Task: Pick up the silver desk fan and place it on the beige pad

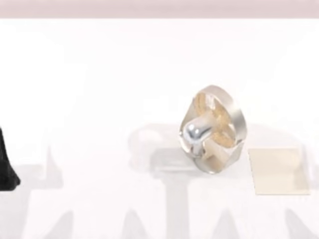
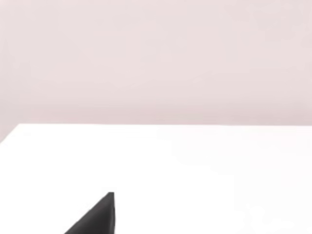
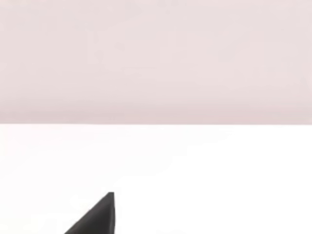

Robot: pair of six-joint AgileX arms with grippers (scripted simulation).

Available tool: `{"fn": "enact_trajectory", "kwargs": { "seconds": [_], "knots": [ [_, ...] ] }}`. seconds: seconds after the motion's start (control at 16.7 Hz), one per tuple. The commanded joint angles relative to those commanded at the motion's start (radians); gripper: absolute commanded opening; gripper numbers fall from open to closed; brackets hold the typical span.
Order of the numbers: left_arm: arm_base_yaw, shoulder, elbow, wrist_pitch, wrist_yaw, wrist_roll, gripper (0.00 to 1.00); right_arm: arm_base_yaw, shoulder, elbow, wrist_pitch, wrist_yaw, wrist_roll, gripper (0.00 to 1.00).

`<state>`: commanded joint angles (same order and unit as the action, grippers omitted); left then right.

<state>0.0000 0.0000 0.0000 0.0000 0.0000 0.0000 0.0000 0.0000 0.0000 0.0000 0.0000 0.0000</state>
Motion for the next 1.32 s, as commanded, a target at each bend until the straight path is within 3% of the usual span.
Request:
{"fn": "enact_trajectory", "kwargs": {
  "seconds": [0.24, 0.54, 1.32],
  "knots": [
    [0.000, 0.000, 0.000, 0.000, 0.000, 0.000, 1.00, 0.010, 0.030, 0.030, -0.029, 0.001, -0.003, 1.00],
    [0.000, 0.000, 0.000, 0.000, 0.000, 0.000, 1.00, 0.082, 0.290, 0.285, -0.262, 0.008, -0.018, 1.00],
    [0.000, 0.000, 0.000, 0.000, 0.000, 0.000, 1.00, 0.405, 1.619, 1.670, -1.187, 0.004, -0.025, 1.00]
  ]
}}
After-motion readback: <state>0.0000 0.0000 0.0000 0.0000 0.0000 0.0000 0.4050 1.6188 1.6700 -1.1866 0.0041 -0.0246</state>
